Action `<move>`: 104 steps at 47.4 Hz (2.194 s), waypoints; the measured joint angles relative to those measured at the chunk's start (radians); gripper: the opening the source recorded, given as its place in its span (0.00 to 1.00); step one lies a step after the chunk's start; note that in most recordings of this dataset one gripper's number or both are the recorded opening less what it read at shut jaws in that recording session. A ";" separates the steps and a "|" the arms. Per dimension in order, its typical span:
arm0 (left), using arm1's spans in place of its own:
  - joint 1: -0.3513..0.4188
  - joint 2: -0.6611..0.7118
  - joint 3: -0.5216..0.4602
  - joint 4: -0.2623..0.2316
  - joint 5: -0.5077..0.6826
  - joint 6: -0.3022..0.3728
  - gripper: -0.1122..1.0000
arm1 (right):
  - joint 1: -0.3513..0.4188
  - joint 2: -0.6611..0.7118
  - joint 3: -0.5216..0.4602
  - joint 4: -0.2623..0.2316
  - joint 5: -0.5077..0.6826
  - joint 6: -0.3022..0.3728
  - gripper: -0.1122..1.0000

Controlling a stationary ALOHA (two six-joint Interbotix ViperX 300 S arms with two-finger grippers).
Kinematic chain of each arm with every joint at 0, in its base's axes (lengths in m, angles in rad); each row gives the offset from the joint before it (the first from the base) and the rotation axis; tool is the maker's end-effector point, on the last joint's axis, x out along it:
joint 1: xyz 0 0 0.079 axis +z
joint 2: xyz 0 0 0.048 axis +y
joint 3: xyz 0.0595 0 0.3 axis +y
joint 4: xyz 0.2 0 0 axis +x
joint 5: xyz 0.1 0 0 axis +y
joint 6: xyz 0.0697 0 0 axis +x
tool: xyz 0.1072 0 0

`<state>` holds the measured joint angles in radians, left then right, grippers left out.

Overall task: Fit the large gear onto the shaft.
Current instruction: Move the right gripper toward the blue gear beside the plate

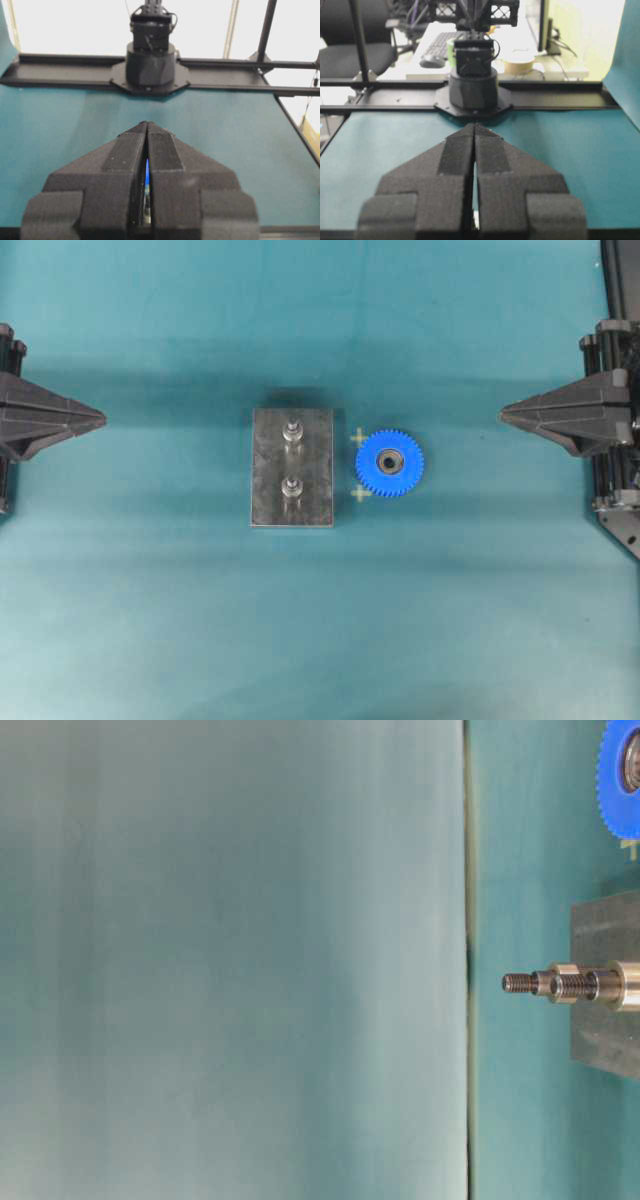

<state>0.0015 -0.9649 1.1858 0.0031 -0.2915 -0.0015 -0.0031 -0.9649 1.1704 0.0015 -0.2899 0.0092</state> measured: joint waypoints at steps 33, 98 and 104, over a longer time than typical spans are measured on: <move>0.044 0.272 -0.097 0.006 0.209 -0.003 0.10 | -0.186 0.403 -0.284 0.115 0.844 0.020 0.11; -0.017 0.488 -0.172 0.008 0.311 -0.002 0.10 | -0.207 1.058 -0.604 0.098 1.011 0.003 0.91; -0.017 0.489 -0.172 0.008 0.311 -0.002 0.10 | -0.202 1.068 -0.604 0.098 1.005 0.002 0.91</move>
<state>-0.0153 -0.4755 1.0140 0.0107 0.0199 -0.0031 -0.2056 0.1028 0.5660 0.0997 0.7148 0.0107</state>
